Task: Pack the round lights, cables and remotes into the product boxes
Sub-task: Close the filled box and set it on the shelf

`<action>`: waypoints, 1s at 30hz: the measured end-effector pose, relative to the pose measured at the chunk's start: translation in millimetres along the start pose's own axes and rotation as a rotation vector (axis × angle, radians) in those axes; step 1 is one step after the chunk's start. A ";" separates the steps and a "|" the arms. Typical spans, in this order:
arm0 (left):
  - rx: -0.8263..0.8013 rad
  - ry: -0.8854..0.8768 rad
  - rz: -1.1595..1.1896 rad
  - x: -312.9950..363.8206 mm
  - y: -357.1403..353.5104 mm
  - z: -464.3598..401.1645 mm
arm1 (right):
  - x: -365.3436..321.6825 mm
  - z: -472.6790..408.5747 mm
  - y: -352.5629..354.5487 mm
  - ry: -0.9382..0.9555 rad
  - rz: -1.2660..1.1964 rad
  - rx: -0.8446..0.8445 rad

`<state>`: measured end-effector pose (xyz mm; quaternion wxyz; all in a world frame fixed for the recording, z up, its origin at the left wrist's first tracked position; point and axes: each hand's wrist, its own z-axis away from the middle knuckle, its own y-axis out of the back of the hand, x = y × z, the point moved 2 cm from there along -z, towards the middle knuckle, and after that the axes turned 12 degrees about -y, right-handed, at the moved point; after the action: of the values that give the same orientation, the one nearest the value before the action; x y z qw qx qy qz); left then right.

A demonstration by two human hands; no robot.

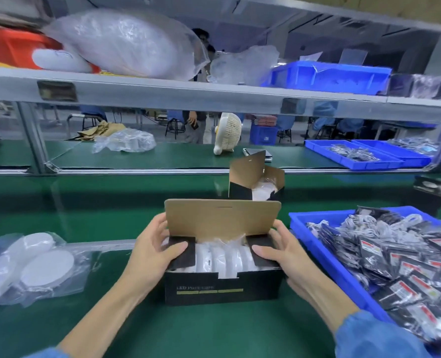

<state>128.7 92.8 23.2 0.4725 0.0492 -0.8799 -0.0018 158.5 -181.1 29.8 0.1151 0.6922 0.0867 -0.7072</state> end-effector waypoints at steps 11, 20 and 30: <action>-0.111 -0.146 -0.236 22.8 -11.4 21.2 | 16.5 26.2 6.5 0.055 0.228 0.022; -0.286 -0.352 -0.386 19.6 -2.6 33.5 | 15.5 39.7 7.3 0.112 0.438 0.013; -0.258 -0.553 -0.540 15.8 -12.3 41.2 | 9.3 51.9 -20.0 0.849 0.793 0.353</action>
<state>86.8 77.5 12.9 0.2031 0.2164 -0.9218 -0.2494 102.9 -176.9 21.1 0.2086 0.9020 -0.2580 -0.2761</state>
